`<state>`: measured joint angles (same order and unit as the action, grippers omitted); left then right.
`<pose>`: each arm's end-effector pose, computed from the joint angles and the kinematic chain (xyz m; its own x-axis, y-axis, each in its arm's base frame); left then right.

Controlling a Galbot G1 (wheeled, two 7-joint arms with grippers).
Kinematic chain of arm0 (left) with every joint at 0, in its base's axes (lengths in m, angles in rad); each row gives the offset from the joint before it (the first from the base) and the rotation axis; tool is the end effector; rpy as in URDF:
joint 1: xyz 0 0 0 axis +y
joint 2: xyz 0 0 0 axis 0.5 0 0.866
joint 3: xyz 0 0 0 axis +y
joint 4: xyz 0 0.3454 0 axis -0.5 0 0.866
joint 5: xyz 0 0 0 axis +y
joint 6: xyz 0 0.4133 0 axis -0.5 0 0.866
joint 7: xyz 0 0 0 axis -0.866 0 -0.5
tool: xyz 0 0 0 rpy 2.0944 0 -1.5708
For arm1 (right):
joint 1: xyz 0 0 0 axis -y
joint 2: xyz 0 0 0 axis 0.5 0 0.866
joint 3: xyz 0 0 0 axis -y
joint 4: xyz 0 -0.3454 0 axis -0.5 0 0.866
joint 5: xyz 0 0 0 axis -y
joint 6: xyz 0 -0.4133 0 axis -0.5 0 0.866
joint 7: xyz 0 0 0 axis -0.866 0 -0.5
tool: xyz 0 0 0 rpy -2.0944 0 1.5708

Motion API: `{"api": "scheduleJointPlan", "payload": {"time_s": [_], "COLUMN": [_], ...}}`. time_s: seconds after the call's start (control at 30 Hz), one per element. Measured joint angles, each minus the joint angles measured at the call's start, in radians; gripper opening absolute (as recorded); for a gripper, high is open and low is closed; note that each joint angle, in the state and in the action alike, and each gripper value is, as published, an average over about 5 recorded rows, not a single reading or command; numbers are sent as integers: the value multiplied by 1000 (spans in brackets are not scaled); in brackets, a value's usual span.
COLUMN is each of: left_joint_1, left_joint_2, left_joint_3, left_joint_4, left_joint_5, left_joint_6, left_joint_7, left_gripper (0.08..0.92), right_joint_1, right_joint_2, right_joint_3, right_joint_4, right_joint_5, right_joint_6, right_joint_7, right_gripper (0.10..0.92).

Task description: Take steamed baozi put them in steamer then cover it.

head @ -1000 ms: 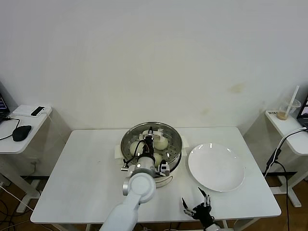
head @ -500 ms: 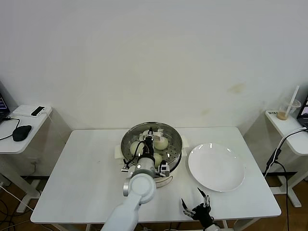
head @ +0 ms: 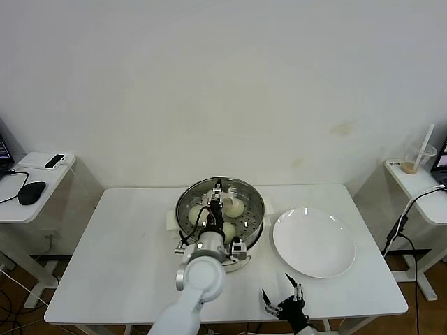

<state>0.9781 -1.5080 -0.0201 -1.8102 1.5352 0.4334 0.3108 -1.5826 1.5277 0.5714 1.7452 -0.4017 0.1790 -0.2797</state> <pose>0.3687 -0.1778 -0.2342 -0.9946 0.0943 0.0434 0.0491 0.0582 0.9971 0.2106 -0.0312 -0.4419 -0.9084 -0.2854 0.3054 -0.3861 0.8530 -0.3512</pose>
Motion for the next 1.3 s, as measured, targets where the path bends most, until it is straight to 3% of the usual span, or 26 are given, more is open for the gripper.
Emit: {"api": "scheduleJointPlan", "payload": {"time_s": [0.17, 0.3, 0.87, 1.3], "left_joint_1": [34, 66, 275, 470], "left_joint_2": [17, 36, 104, 113], "left_joint_3": [-12, -26, -173, -464], "left_joint_4": [-46, -85, -294, -394], "left_joint_5": [-12, -29, -189, -532], "left_joint_6": [-11, -25, -115, -219], "left_joint_7": [-8, -22, -147, -299], "left_gripper": [747, 814, 823, 823], "right_joint_1": [-4, -9, -32, -57], "right_joint_2": [-1, -4, -36, -72], "right_joint_3": [-2, -7, -5, 18], "right_joint_4": [-1, 0, 29, 65], "right_joint_5": [0, 3, 61, 113], "right_joint_6": [2, 7, 18, 25], "right_joint_7": [1, 5, 17, 21], "right_gripper": [823, 823, 823, 823]}}
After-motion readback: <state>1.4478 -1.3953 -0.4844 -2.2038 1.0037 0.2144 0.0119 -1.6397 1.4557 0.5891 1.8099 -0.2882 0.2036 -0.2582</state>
